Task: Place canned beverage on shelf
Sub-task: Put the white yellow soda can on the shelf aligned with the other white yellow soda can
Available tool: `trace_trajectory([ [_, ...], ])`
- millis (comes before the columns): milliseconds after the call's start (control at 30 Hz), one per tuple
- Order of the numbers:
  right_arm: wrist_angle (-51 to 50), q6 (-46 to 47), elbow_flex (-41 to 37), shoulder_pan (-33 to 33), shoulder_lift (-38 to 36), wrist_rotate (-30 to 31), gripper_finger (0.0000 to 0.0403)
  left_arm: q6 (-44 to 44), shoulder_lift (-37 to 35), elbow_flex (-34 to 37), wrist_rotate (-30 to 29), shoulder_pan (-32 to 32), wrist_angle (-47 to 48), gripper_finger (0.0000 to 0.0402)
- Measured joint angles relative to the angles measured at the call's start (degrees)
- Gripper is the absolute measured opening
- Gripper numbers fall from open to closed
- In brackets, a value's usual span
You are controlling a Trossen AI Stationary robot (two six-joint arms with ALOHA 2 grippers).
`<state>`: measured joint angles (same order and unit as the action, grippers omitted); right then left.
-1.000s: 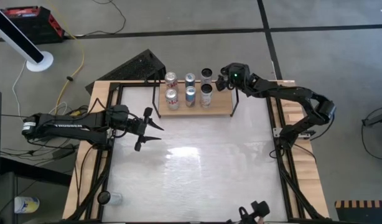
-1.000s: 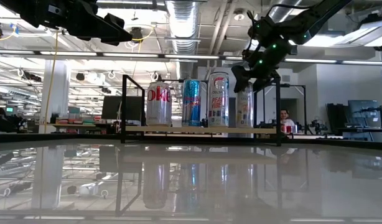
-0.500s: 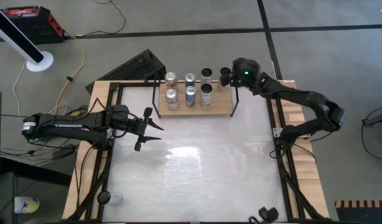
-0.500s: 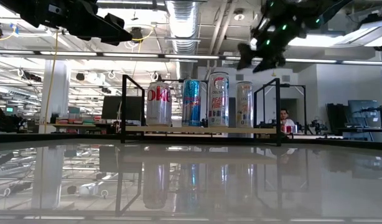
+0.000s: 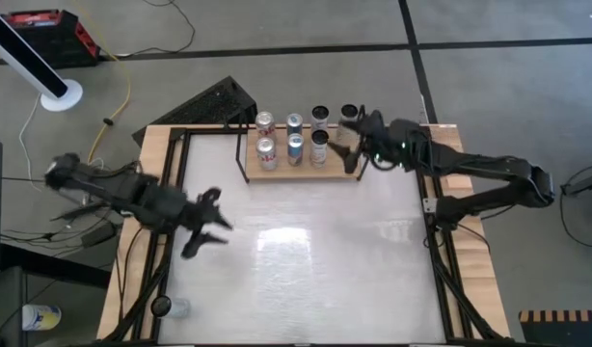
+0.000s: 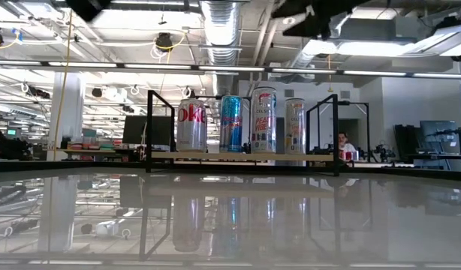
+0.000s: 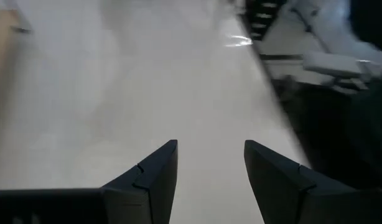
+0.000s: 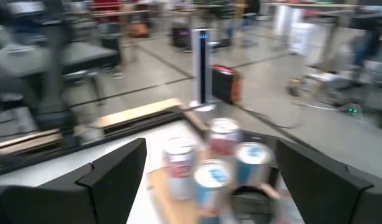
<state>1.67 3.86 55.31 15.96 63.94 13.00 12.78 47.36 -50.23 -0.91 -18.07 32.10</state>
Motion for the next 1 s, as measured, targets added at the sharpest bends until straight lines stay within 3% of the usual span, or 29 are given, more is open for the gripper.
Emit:
trace_trajectory([
  [200,0.0,0.7,0.0,-9.8,0.1,0.3,0.0381,18.2,6.0,-8.7,-14.1,-23.8,7.5,0.0169],
  [400,0.3,2.4,0.0,-18.9,0.1,7.1,0.0381,33.6,17.1,-22.2,-20.4,-37.8,21.7,0.0169],
  [567,0.6,3.3,0.0,-25.2,0.1,14.3,0.0381,45.3,26.8,-30.7,-19.0,-43.0,32.7,0.0169],
  [700,0.4,3.4,0.0,-28.8,0.4,16.7,0.0381,50.9,32.8,-32.3,-14.6,-44.7,35.2,0.0170],
  [1000,-2.0,3.5,-0.1,-31.3,2.4,20.2,0.0381,50.8,40.6,-32.4,-9.4,-42.4,37.2,0.0207],
])
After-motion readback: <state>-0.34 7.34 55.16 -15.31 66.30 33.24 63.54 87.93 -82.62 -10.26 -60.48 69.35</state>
